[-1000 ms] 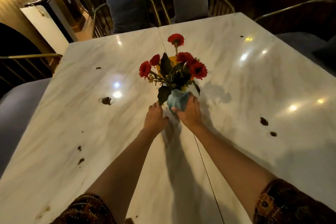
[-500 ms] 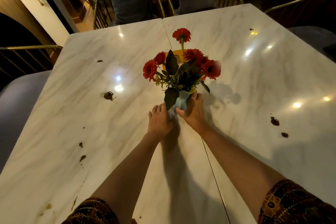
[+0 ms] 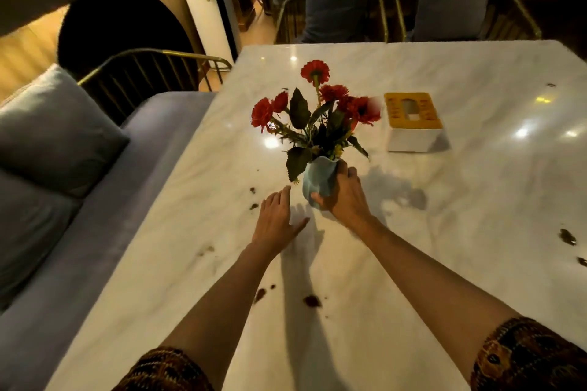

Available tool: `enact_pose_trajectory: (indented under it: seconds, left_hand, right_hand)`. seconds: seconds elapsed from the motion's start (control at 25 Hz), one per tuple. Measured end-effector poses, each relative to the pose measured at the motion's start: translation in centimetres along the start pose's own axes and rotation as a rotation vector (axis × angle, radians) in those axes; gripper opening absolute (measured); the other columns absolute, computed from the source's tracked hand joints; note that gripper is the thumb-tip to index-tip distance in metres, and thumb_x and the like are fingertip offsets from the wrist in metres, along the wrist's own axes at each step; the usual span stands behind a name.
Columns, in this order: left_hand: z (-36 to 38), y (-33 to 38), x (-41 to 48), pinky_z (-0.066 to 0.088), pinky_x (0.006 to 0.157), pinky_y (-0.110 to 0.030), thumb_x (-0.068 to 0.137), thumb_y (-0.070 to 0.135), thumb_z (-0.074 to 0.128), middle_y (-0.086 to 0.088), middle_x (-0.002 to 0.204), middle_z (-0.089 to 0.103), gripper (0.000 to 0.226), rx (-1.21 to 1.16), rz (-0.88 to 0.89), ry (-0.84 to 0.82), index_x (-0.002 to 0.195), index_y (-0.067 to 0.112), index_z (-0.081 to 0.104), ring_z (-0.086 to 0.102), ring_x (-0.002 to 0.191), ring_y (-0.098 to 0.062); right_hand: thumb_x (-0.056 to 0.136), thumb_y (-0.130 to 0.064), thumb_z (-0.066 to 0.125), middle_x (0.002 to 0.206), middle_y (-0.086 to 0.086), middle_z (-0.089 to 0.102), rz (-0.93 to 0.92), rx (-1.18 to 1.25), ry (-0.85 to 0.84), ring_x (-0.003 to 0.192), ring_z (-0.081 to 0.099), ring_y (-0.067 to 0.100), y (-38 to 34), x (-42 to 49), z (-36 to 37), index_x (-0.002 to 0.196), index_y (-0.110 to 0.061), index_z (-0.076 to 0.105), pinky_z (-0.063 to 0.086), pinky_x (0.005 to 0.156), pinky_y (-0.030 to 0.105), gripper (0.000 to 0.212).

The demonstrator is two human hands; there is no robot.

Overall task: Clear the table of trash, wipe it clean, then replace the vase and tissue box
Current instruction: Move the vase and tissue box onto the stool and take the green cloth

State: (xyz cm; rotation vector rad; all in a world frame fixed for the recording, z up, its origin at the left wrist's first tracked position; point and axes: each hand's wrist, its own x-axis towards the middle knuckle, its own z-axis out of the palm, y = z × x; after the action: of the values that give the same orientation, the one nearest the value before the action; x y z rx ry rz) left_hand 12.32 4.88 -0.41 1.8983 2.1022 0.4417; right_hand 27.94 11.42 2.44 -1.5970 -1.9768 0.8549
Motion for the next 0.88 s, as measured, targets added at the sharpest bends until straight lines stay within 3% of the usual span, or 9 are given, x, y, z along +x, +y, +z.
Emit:
enact_pose_trajectory:
  seconds: [0.36,0.52,0.88]
  left_hand:
    - [-12.8,-21.9,-15.0,0.024,0.115,-0.039,0.086,0.055,0.055,-0.009,0.152,0.028,0.084,0.01,-0.256,0.186,0.148,0.013,0.016,0.029,0.137,-0.027]
    - [-17.5,-31.0,-24.2,0.024,0.112,-0.037,0.086,0.052,0.057,-0.012,0.149,0.033,0.083,0.027,-0.362,0.246,0.147,0.009,0.021,0.032,0.134,-0.028]
    - [-21.5,-42.2,-39.7,0.029,0.111,-0.038,0.084,0.051,0.059,-0.013,0.147,0.036,0.084,0.071,-0.706,0.345,0.146,0.007,0.024,0.034,0.134,-0.029]
  right_hand:
    - [0.074,-0.045,0.074,0.129,0.015,0.045,-0.166,0.034,-0.134,0.112,0.051,0.034,-19.3,-6.6,17.1,0.137,-0.017,0.032,0.048,0.092,0.048,0.081]
    - [0.071,-0.036,0.081,0.13,0.023,0.044,-0.252,0.088,-0.212,0.116,0.048,0.043,-27.6,-11.0,25.5,0.143,-0.01,0.029,0.047,0.096,0.047,0.093]
    - [0.073,-0.033,0.077,0.13,0.022,0.044,-0.536,0.038,-0.442,0.118,0.044,0.04,-41.2,-19.7,40.1,0.141,-0.007,0.029,0.041,0.099,0.046,0.088]
